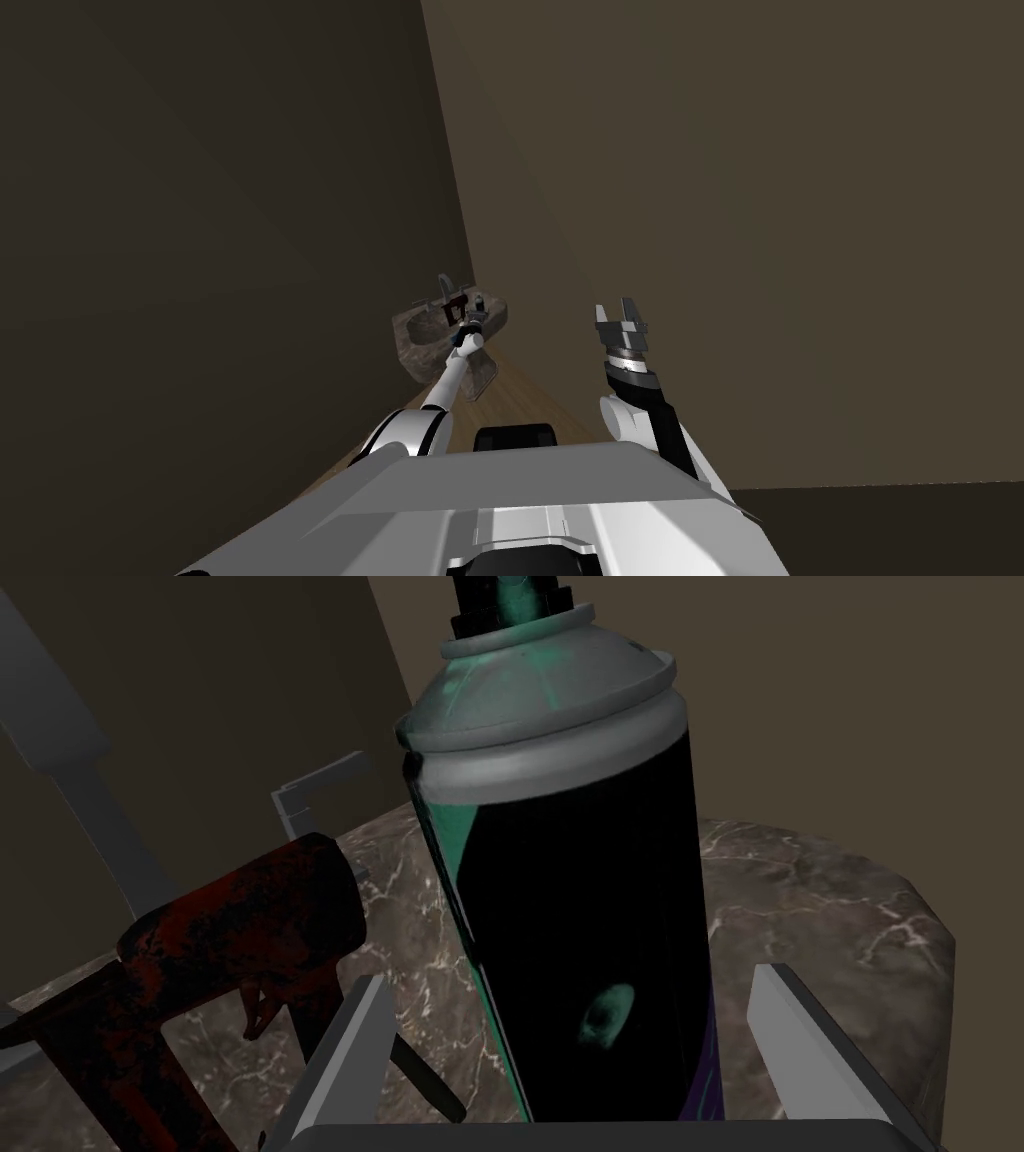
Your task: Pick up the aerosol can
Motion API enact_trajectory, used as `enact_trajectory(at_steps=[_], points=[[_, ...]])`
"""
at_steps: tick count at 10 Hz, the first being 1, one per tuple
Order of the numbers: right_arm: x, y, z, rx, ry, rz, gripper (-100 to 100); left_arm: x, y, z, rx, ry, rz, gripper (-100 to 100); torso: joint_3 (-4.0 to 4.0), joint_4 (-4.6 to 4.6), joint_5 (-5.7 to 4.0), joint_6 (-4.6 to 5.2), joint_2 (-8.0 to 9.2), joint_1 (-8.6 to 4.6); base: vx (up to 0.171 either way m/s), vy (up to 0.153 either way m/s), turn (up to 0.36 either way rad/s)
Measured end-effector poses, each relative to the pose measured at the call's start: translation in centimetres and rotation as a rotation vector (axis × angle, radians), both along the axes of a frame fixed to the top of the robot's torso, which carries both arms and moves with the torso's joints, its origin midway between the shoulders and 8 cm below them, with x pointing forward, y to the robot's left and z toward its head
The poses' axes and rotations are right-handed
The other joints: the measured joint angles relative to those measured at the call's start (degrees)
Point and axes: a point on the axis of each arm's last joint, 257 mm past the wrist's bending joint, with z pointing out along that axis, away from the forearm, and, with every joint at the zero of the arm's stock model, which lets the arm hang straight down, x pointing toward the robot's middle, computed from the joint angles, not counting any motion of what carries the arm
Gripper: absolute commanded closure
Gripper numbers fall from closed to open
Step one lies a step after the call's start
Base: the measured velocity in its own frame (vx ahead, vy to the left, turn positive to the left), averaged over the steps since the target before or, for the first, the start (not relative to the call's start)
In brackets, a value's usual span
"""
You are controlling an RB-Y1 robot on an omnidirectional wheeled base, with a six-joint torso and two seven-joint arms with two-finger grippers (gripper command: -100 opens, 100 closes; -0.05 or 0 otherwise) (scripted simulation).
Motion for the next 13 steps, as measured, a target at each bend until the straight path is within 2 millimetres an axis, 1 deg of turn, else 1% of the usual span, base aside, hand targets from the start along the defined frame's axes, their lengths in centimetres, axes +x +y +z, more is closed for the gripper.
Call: enact_trajectory(at_steps=[1,2,4,6,7,8,12,13], points=[[0.0,0.0,0.0,0.000,0.000,0.000,0,0.7,-0.6,0.2,0.002,0.002,-0.009,-100,-0.04,-0.01,-0.01,0.01,-0.09,-0.05,-0.007,-0.001,-0.011],[0.0,0.0,0.0,0.000,0.000,0.000,0,1.0,-1.1,0.1,0.002,0.010,-0.015,-100,-0.12,-0.04,-0.02,0.00,-0.22,-0.09,-0.073,0.015,0.200],[0.0,0.0,0.0,0.000,0.000,0.000,0,2.1,-1.8,1.3,0.012,0.002,-0.023,-100,-0.01,0.00,0.00,0.00,-0.03,0.00,-0.061,0.015,0.038],[0.0,0.0,0.0,0.000,0.000,0.000,0,3.4,-2.9,2.5,0.017,-0.003,-0.039,-100,-0.11,-0.04,-0.02,0.01,-0.22,-0.10,-0.005,-0.004,-0.006],[0.0,0.0,0.0,0.000,0.000,0.000,0,3.6,-3.2,2.2,0.022,0.006,-0.045,-100,-0.16,-0.07,-0.02,-0.01,-0.28,-0.11,0.000,0.000,0.000],[0.0,0.0,0.0,0.000,0.000,0.000,0,3.6,-3.2,2.2,0.022,0.007,-0.045,100,-0.17,-0.07,-0.02,-0.01,-0.30,-0.10,0.000,0.000,0.000],[0.0,0.0,0.0,0.000,0.000,0.000,0,3.6,-3.2,2.2,0.019,0.006,-0.045,100,-0.19,-0.09,-0.05,-0.03,-0.32,-0.11,0.000,0.000,0.000],[0.0,0.0,0.0,0.000,0.000,0.000,0,3.6,-3.2,2.2,0.019,0.006,-0.045,0,-0.19,-0.10,-0.04,-0.04,-0.32,-0.09,0.000,0.000,0.000]])
